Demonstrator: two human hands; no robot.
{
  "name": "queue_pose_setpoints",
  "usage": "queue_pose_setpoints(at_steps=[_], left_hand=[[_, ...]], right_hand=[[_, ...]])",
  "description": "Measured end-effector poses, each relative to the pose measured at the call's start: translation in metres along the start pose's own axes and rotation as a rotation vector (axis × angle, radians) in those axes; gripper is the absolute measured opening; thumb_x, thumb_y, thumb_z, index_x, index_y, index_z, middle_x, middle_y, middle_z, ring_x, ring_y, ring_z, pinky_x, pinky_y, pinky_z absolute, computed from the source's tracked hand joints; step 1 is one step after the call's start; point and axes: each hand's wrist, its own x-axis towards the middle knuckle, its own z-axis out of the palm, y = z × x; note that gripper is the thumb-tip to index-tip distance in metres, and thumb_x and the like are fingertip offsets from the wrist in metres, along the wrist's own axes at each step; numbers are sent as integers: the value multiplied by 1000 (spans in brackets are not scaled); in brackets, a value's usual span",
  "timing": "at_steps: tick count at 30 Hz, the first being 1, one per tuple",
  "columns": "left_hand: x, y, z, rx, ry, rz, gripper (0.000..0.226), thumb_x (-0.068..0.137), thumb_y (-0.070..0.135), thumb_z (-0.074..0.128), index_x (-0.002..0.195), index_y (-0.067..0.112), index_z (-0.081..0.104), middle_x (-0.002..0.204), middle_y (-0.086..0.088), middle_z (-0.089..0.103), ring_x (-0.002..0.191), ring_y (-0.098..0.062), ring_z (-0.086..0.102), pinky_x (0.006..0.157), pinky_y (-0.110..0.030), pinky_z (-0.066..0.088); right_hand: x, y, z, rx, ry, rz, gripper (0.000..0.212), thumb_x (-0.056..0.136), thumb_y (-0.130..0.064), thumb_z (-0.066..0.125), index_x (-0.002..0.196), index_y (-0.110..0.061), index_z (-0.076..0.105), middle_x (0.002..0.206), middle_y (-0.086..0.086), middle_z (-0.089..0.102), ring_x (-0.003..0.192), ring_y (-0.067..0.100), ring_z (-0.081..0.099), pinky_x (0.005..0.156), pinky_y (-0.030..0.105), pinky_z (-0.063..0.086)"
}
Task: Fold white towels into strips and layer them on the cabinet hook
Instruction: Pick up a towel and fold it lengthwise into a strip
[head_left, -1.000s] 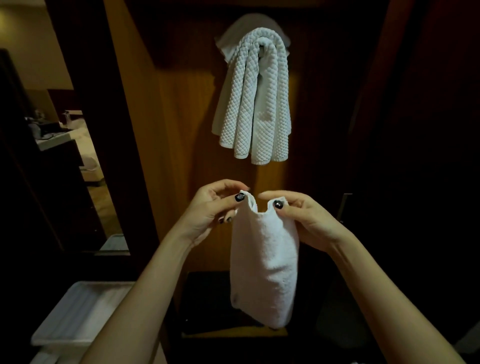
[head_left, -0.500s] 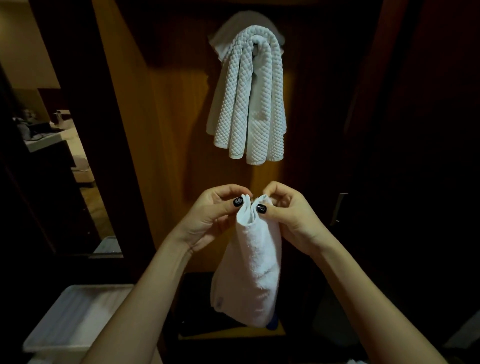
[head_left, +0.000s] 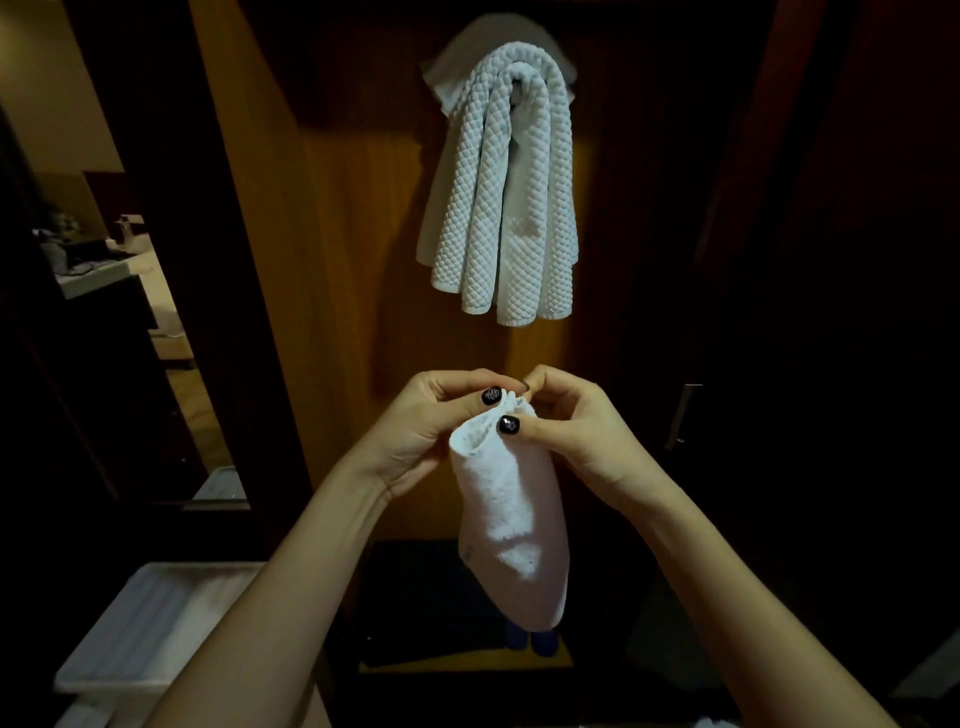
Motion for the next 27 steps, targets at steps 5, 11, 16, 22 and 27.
queue_pose_setpoints(at_steps=[5,11,16,22,27], left_hand=[[1,3,-5,61,110,-12,27,67,25,79,93,20,79,96,-7,76,87,-15,72,69,-23,56],[-3,9,-14,162,147,60,23,85,35,64,100,17,69,103,2,72,92,-10,69,71,-17,54],[-9,-4,-15,565,162,232,27,82,15,73,106,26,67,105,15,69,101,-4,66,82,-18,51],[-8,-9,-12,542,262,316,42,81,10,73,97,48,62,99,11,72,95,-9,69,76,-22,54],[-5,-4,-7,471,255,331,42,86,4,68,107,39,61,98,7,74,90,-9,71,71,-19,54]], right_hand=[[1,8,2,-173,79,-9,29,72,-25,83,92,-17,64,94,-5,70,94,11,66,81,25,54],[7,10,2,-247,161,-21,22,77,-29,79,78,-11,67,76,-6,68,71,7,63,59,19,48],[9,18,5,-270,304,-83,16,81,-22,78,82,-9,70,83,5,72,81,19,70,68,29,56],[10,13,5,-284,232,-50,5,86,-17,73,90,-14,73,80,-6,73,73,3,68,58,17,50],[14,1,-1,-403,216,-104,3,86,-20,73,84,-18,74,78,-2,73,73,13,67,66,30,51]])
